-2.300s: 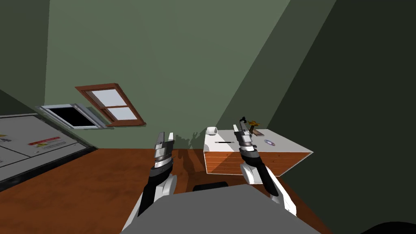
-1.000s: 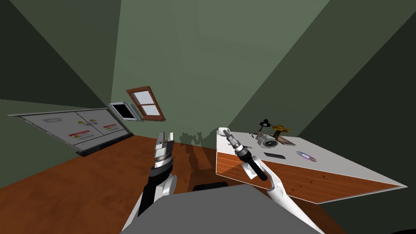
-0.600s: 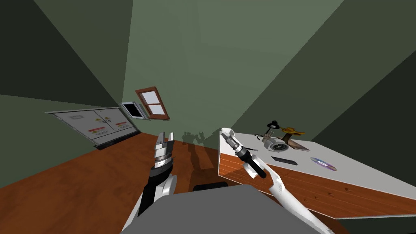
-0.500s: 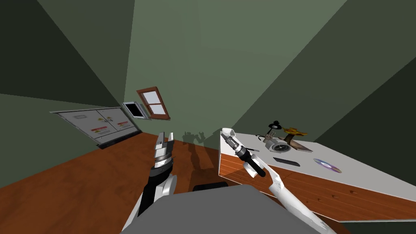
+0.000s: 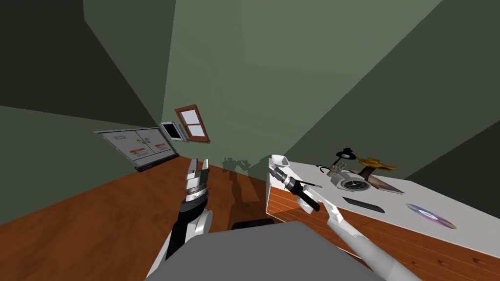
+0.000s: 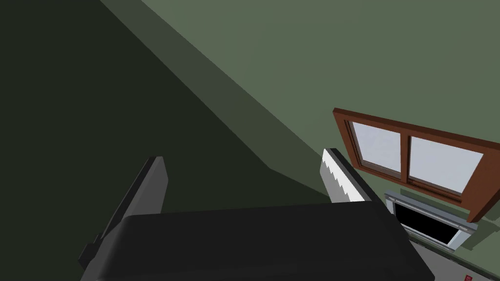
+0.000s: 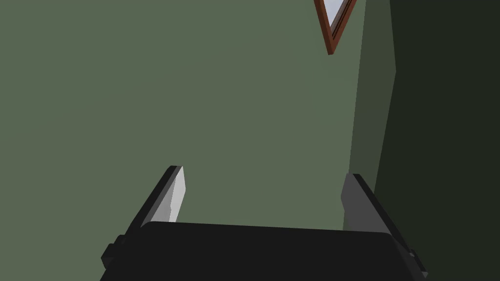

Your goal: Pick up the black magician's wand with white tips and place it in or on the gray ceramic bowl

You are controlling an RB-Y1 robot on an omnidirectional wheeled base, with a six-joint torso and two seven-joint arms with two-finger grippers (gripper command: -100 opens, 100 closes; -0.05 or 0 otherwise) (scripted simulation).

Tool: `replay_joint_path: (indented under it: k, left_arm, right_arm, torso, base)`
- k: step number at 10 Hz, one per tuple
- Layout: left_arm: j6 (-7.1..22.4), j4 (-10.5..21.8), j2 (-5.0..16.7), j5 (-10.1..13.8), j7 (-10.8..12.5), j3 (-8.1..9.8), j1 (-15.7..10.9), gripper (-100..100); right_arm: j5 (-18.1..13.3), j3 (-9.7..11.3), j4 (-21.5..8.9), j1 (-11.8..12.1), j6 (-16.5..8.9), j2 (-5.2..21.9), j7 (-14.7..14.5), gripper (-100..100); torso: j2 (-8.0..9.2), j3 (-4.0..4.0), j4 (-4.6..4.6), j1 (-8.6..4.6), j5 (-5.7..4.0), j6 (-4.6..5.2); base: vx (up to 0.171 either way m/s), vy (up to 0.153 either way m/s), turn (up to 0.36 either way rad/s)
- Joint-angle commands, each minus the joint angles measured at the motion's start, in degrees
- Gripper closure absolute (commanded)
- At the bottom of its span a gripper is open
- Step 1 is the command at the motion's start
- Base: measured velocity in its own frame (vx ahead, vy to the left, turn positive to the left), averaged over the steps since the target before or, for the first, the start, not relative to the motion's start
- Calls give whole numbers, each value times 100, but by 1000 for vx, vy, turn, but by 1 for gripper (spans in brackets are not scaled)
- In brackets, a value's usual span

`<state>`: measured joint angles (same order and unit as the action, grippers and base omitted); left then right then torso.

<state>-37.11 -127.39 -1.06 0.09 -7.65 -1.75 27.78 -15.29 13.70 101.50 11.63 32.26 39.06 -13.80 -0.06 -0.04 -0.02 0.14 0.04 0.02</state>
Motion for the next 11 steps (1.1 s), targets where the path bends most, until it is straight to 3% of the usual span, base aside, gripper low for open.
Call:
replay_joint_path:
  k: [1,2,3,4,5,8,11]
  left_arm:
    - [0,0,0,0,0,0,0,0]
    - [0,0,0,0,0,0,0,0]
    - [0,0,0,0,0,1,0,0]
    - [0,0,0,0,0,0,0,0]
    - [0,0,0,0,0,0,0,0]
    - [0,0,0,0,0,0,0,0]
    - [0,0,0,0,0,1,1,0]
  right_arm:
    - [-71,63,-280,-23,69,119,-68,-100]
    - [-71,63,-280,-23,69,119,-68,-100]
    - [-222,213,-513,-86,100,356,-166,-100]
    - [-222,213,-588,-86,100,356,-166,-100]
    - [-376,368,-773,-143,130,584,-261,-100]
    - [-532,529,-1174,-195,158,806,-355,-100]
    - [-848,863,-1697,-281,210,1229,-536,-100]
  torso:
    - [0,0,0,0,0,0]
    - [1,1,0,-1,0,2]
    - [7,4,1,-5,-1,3]
    - [4,3,1,-2,0,-1]
    - [4,2,1,-2,0,3]
    - [-1,0,0,0,0,0]
    - [2,1,0,-6,-1,4]
  base:
    - [35,38,90]
    - [18,23,-5]
    - [26,37,167]
    - [26,33,80]
    - [34,46,141]
    - [40,33,108]
    - [38,28,116]
